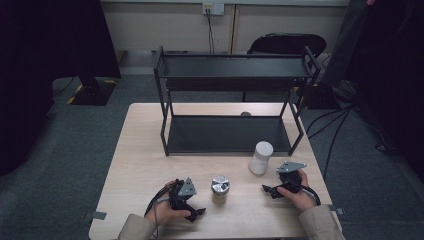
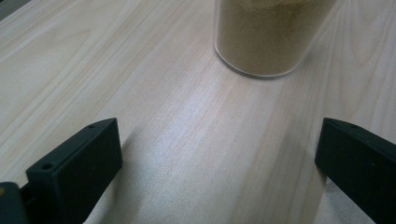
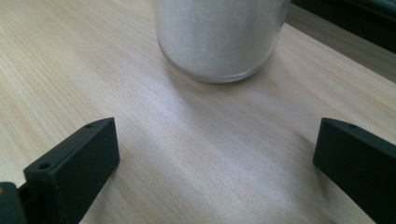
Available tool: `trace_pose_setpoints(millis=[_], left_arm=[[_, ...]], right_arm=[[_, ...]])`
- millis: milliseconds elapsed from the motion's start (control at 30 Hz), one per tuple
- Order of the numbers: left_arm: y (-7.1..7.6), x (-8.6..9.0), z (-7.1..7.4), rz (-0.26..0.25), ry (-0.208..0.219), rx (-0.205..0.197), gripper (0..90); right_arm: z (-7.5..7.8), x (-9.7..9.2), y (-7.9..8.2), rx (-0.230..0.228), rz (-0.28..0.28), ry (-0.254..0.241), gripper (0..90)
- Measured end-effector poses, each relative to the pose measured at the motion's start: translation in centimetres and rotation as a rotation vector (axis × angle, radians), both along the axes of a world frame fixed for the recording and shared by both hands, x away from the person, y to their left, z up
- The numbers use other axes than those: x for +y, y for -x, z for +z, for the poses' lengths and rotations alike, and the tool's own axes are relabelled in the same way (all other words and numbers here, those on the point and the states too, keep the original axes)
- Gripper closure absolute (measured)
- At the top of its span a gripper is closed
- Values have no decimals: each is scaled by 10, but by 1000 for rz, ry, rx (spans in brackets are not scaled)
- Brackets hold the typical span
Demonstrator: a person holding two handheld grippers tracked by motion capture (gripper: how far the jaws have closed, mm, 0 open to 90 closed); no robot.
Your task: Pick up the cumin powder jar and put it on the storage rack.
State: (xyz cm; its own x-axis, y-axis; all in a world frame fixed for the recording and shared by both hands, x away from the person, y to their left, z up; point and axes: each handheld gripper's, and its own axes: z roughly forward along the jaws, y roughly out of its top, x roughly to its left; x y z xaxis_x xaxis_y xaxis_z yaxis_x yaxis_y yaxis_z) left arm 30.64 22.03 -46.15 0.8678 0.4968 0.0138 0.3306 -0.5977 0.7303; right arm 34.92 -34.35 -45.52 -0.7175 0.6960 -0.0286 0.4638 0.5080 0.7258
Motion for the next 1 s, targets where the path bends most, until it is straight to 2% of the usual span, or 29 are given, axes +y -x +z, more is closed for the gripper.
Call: trace_pose_setpoints(millis=[700,1000], left_arm=[[2,-2,0,14,0,-1,0],[7,-7,0,55,2,0,0]], right_arm=[[0,0,0,0,0,0,0],[0,0,0,0,0,0,0]])
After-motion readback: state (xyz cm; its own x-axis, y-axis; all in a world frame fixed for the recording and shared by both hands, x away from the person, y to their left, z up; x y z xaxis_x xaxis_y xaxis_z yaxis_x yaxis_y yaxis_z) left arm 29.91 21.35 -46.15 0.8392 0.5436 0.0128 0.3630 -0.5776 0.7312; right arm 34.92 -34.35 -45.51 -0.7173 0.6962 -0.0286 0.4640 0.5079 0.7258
